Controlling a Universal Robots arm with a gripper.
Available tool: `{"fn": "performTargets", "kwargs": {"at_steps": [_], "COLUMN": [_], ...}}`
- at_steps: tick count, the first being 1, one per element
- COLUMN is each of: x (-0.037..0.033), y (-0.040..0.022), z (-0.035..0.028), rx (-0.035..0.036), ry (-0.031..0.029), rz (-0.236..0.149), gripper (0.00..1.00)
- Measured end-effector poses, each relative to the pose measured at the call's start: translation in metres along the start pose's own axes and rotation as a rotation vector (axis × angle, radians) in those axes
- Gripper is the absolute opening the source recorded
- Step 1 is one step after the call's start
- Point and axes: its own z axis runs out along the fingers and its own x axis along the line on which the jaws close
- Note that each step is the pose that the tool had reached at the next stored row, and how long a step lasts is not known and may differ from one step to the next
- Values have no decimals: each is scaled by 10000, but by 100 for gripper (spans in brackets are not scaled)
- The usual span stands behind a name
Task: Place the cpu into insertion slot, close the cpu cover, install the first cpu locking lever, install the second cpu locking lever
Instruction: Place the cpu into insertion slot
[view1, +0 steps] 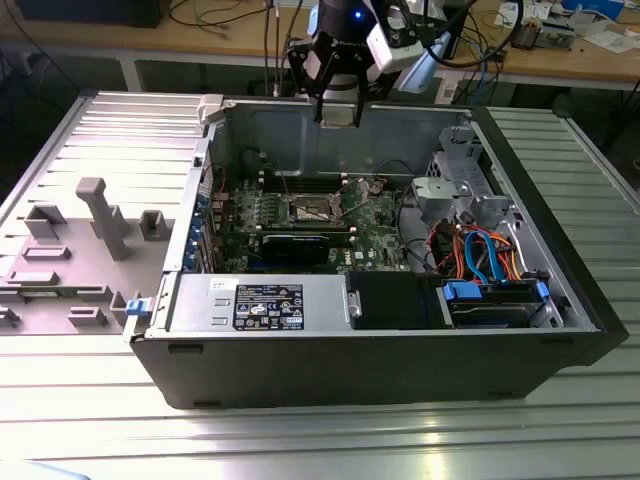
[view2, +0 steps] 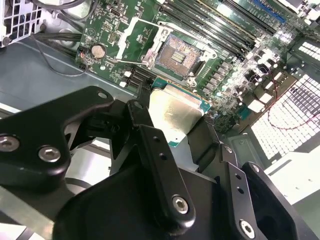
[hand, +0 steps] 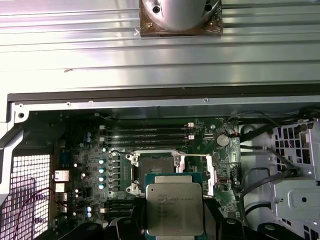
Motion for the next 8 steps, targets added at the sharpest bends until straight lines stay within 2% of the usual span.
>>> {"fn": "performTargets", "kwargs": {"at_steps": [8], "x": [-1], "y": [-16], "z": [11], "rx": [-2], "ry": [-1], "rz": [0], "gripper": [55]}}
